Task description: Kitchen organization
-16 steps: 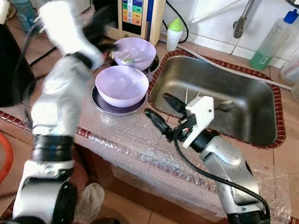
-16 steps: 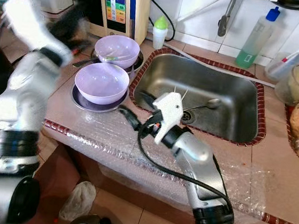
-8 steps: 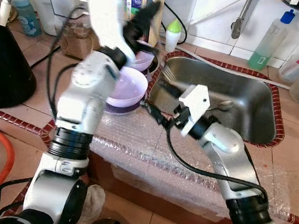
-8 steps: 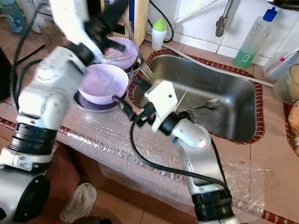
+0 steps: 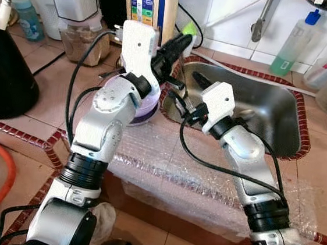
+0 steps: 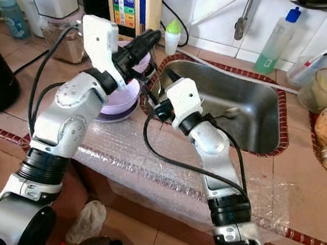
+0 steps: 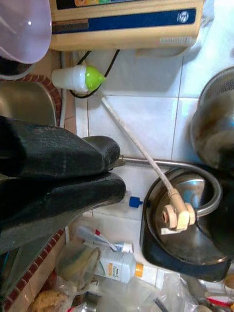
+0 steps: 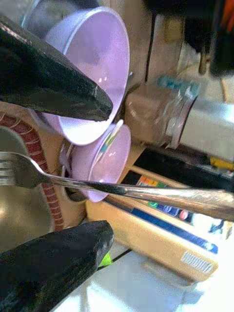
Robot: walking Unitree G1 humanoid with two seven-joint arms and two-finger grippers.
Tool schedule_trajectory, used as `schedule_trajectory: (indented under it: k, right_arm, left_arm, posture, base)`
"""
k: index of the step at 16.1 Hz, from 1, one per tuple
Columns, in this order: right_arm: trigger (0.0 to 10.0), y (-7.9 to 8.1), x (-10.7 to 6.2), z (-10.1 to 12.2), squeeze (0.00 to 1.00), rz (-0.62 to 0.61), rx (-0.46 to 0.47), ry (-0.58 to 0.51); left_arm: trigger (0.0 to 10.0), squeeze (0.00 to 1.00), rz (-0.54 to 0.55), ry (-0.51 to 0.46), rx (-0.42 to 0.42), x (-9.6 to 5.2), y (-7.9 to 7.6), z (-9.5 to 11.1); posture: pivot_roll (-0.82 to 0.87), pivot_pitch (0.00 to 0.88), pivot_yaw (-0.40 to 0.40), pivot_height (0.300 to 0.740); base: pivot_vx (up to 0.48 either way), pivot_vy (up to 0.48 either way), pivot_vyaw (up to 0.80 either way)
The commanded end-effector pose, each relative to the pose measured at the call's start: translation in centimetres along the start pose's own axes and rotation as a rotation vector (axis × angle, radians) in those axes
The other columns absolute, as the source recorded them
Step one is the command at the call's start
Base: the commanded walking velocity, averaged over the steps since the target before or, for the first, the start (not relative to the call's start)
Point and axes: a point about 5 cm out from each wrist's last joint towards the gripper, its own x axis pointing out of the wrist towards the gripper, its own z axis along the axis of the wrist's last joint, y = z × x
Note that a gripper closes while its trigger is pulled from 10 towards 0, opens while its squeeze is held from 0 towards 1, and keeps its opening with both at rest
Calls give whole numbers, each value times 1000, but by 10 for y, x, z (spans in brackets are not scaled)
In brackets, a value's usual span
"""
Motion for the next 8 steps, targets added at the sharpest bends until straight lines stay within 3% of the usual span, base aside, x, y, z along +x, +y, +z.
schedule_trajectory:
  k: [1,2,5,8]
  right_arm:
    - [8980,-4,3,-1,0,-29,8,6]
    - [0,-5,7,-7,0,-66,52,31]
    - [0,-10,13,-14,0,-126,107,43]
    - [0,-17,15,-17,0,-163,149,54]
  left_arm:
    - [0,0,-41,-15,14,0,-8,4]
    - [0,0,-69,-14,1,0,-12,3]
    - [0,0,-125,-4,0,0,-22,1]
    - [0,0,-126,2,-3,-2,-22,0]
  posture:
    - [-5,11,72,740]
    - [-7,9,73,740]
    - [-4,9,71,740]
    - [1,11,66,740]
  base:
    - [0,0,0]
    - [0,0,0]
    - [0,0,0]
    - [0,0,0]
